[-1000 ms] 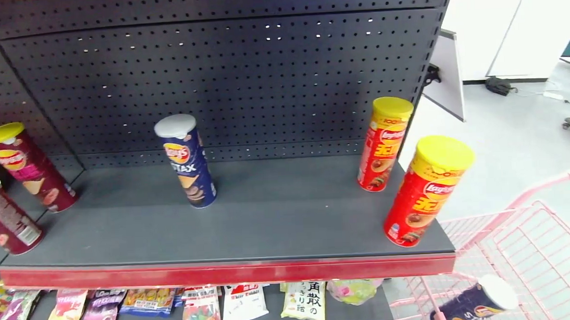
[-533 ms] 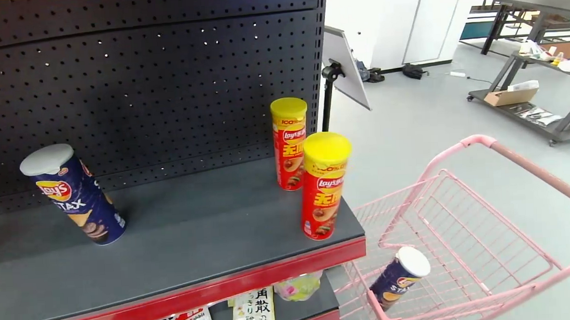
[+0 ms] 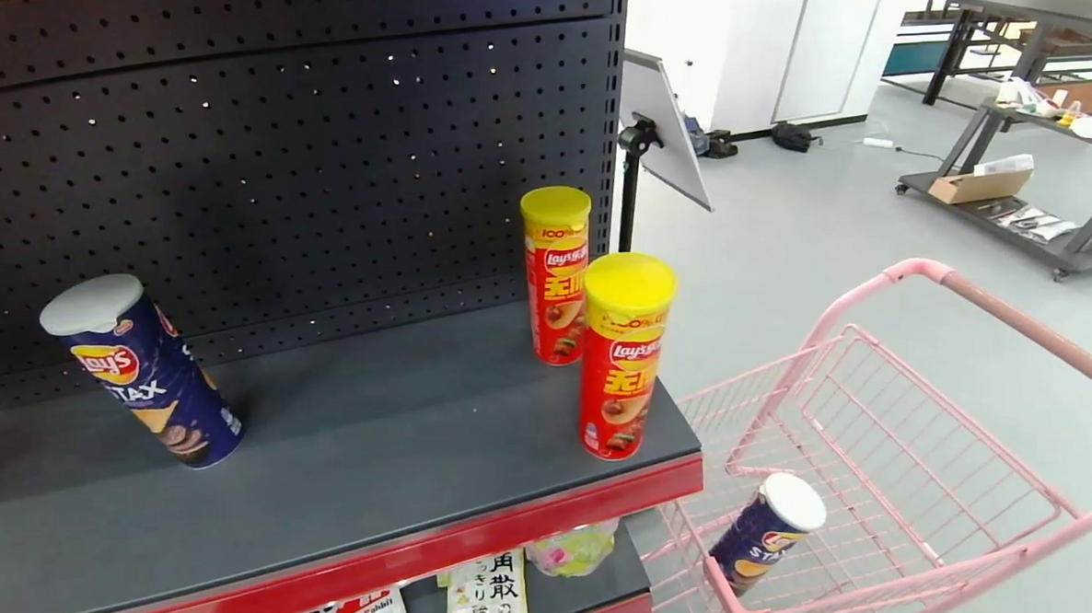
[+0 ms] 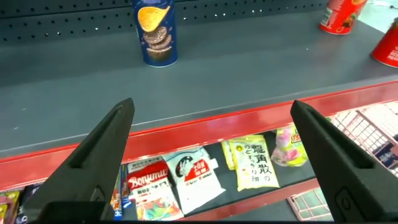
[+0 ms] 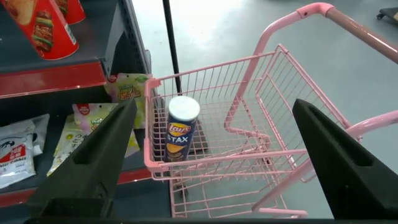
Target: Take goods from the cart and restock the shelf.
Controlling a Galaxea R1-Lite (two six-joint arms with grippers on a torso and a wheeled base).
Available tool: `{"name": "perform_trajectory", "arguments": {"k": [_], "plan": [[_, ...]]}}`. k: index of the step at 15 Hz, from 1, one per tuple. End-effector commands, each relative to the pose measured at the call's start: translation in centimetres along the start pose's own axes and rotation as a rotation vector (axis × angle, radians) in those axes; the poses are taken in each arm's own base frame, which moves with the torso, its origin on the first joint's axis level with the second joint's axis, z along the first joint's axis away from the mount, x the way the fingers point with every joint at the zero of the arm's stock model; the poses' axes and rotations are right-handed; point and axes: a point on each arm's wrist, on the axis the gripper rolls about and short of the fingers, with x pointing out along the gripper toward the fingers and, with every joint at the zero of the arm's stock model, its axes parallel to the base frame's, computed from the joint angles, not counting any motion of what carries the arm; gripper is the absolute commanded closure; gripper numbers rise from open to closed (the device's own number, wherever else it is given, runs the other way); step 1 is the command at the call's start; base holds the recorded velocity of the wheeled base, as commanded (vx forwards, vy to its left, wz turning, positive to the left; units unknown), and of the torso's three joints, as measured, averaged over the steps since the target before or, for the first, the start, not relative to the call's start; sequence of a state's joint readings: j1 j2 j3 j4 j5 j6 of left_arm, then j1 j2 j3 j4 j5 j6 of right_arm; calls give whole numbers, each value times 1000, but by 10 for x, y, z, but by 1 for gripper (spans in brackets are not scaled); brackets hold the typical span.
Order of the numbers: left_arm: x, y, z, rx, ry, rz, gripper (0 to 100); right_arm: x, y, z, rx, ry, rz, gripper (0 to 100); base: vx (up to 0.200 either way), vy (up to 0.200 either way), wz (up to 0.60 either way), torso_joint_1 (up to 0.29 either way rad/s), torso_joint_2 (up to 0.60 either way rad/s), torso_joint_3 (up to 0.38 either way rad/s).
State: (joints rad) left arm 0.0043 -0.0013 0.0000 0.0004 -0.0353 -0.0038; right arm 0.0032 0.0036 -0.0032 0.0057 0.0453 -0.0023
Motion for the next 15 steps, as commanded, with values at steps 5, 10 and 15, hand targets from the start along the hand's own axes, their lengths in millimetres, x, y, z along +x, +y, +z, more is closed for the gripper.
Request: {"name": "perform_trajectory", "arguments": {"k": [5, 10, 15], "plan": [[0, 0, 0, -1, 2, 0, 0, 0, 0, 0, -1, 0, 1, 0, 0, 0, -480, -4, -1, 3], [0, 0, 0, -1, 1, 0, 0, 0, 0, 0, 1, 0, 1, 0, 0, 0, 0, 0, 0, 0], [0, 0, 0, -1, 2, 0, 0, 0, 0, 0, 2, 0, 1, 0, 0, 0, 0, -78, 190, 100]]}}
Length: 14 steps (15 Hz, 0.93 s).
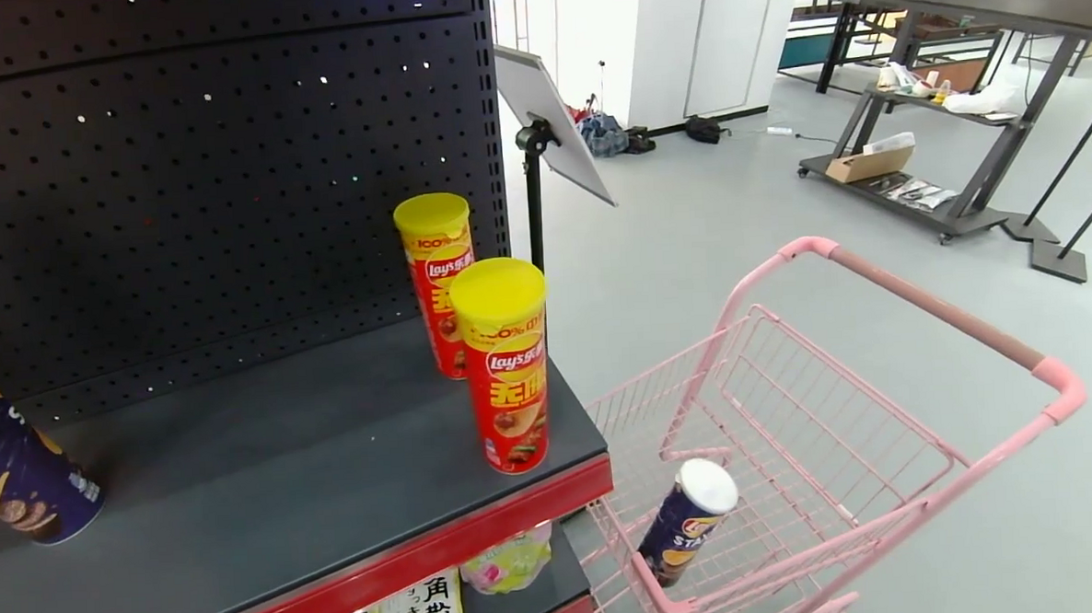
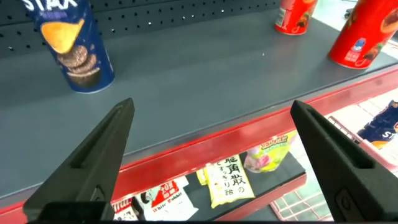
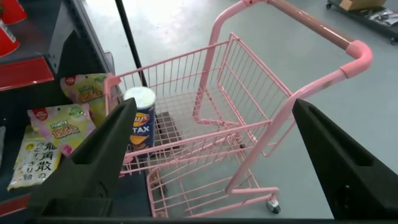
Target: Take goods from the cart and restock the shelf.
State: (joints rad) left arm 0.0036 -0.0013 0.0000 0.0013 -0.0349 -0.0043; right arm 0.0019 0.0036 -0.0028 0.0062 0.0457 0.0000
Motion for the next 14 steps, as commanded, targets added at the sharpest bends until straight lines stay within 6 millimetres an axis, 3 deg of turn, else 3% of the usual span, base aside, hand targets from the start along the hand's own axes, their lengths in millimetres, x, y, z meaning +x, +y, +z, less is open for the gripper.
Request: {"name": "perform_trajectory", "arguments": {"k": [1, 11, 14], "plan": [[0, 0, 0, 0, 2, 1, 0, 0, 0, 0, 0, -1, 1, 0, 0, 0, 0, -129, 349, 198], [0, 0, 0, -2, 0, 1, 0, 0, 0, 0, -2, -1, 1, 0, 0, 0, 0, -141, 343, 204], [0, 0, 0, 0, 2, 1, 0, 0, 0, 0, -2, -1, 1, 0, -200, 0, 0, -46, 149, 85]]}}
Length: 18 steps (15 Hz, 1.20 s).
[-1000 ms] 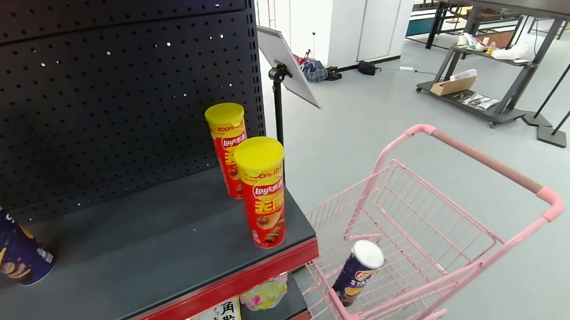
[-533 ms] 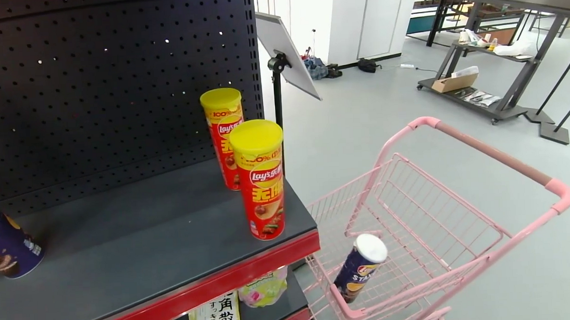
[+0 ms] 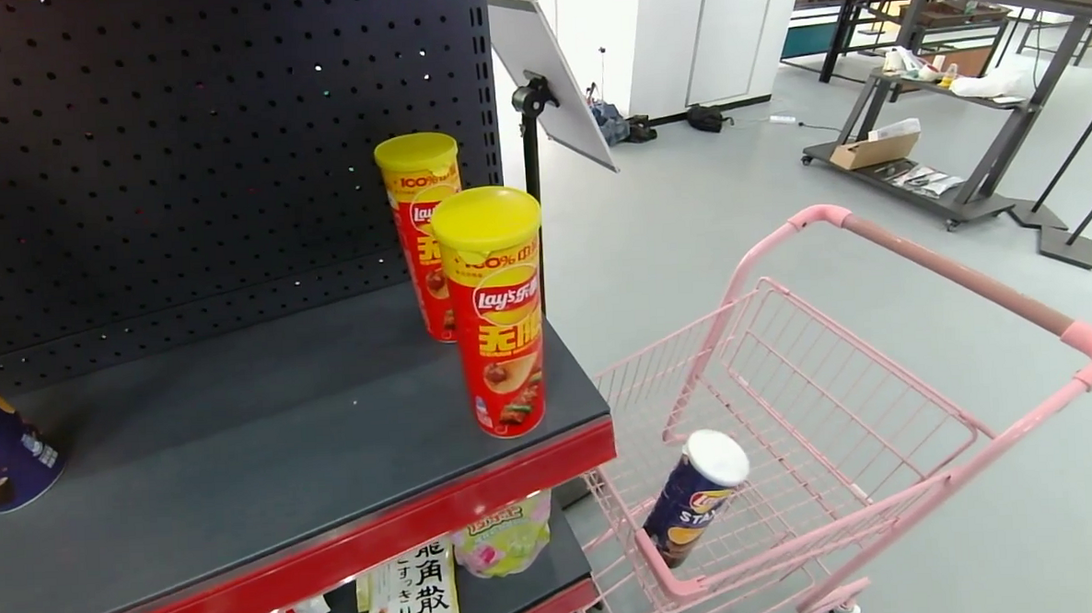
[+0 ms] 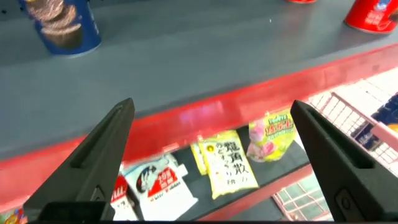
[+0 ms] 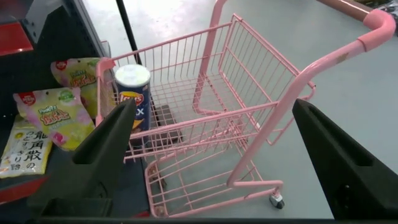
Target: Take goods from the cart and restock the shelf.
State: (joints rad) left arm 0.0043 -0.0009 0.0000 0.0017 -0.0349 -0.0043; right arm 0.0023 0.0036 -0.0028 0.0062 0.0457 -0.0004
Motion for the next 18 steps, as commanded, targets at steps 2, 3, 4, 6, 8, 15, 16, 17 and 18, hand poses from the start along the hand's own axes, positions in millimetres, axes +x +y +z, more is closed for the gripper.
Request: {"name": "perform_trajectory", "arguments": {"k": [2, 3, 4, 6, 8, 15, 16, 17, 18], "plan": [[0, 0, 0, 0, 1, 0, 0, 0, 0, 0, -1, -1, 1, 0, -200, 0, 0, -10, 22, 14], [0, 0, 0, 0, 1, 0, 0, 0, 0, 0, -1, -1, 1, 0, 0, 0, 0, 0, 0, 0], [0, 0, 0, 0, 1, 0, 0, 0, 0, 0, -1, -1, 1, 0, 0, 0, 0, 0, 0, 0], [0, 0, 0, 0, 1, 0, 0, 0, 0, 0, -1, -1, 1, 0, 0, 0, 0, 0, 0, 0], [0, 0, 0, 0, 1, 0, 0, 0, 0, 0, 0, -1, 1, 0, 0, 0, 0, 0, 0, 0], [0, 0, 0, -2, -1, 0, 0, 0, 0, 0, 0, -1, 1, 0, 0, 0, 0, -87, 244, 147], [0, 0, 0, 0, 1, 0, 0, 0, 0, 0, 0, -1, 1, 0, 0, 0, 0, -154, 393, 246], [0, 0, 0, 0, 1, 0, 0, 0, 0, 0, 0, -1, -1, 0, 0, 0, 0, -159, 403, 256], [0, 0, 0, -2, -1, 0, 0, 0, 0, 0, 0, -1, -1, 0, 0, 0, 0, -178, 466, 305]]}}
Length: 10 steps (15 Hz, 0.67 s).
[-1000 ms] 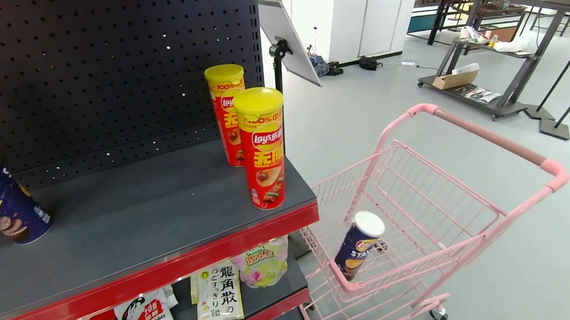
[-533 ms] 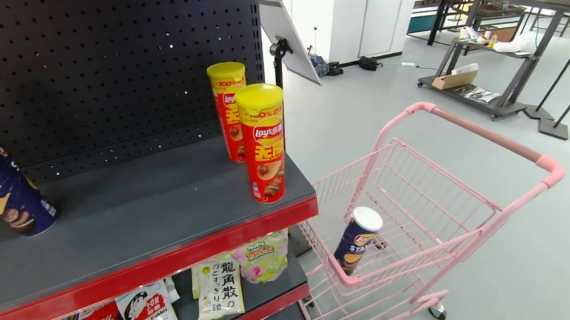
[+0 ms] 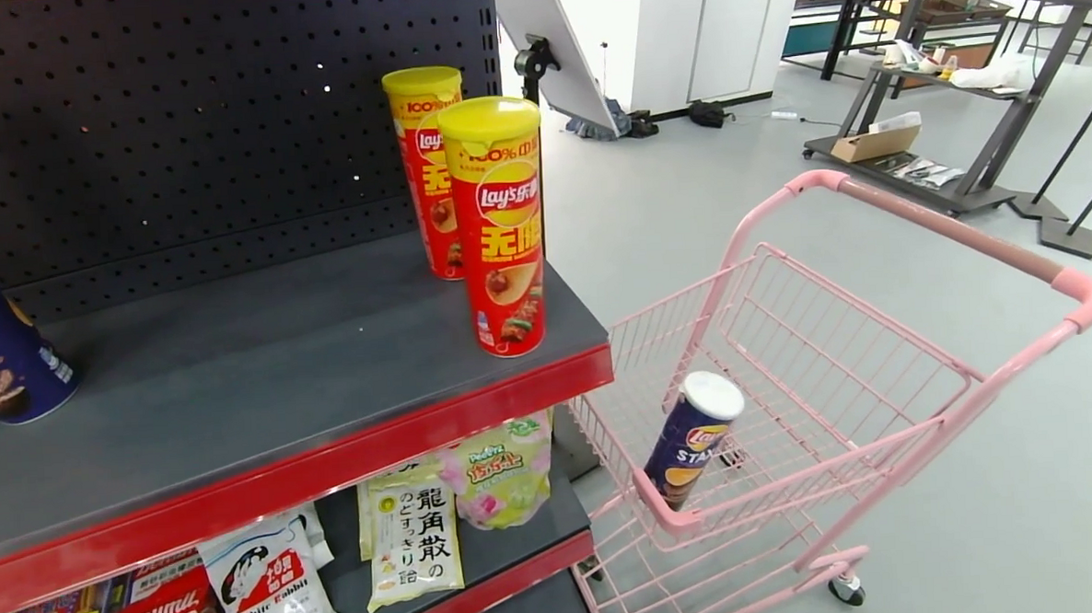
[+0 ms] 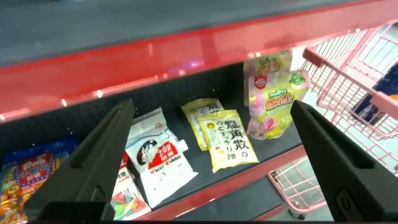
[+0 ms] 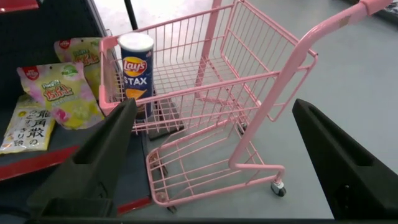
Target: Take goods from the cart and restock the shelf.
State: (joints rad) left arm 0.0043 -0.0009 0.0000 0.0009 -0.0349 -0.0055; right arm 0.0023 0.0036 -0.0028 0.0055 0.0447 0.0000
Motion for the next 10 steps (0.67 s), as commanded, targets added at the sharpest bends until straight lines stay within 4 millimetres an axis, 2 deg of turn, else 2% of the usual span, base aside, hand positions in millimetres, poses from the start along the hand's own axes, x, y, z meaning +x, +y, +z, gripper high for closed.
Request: {"name": "perform_trajectory", "arguments": {"k": [1, 7, 10], "plan": [[0, 0, 0, -1, 0, 0, 0, 0, 0, 0, 0, 1, 1, 0, 0, 0, 0, -178, 515, 334], [0, 0, 0, 1, 2, 0, 0, 0, 0, 0, 0, 0, 1, 0, 0, 0, 0, -168, 537, 360], [0, 0, 0, -1, 0, 0, 0, 0, 0, 0, -8, 1, -30, 0, 0, 0, 0, -45, 175, 121]]}}
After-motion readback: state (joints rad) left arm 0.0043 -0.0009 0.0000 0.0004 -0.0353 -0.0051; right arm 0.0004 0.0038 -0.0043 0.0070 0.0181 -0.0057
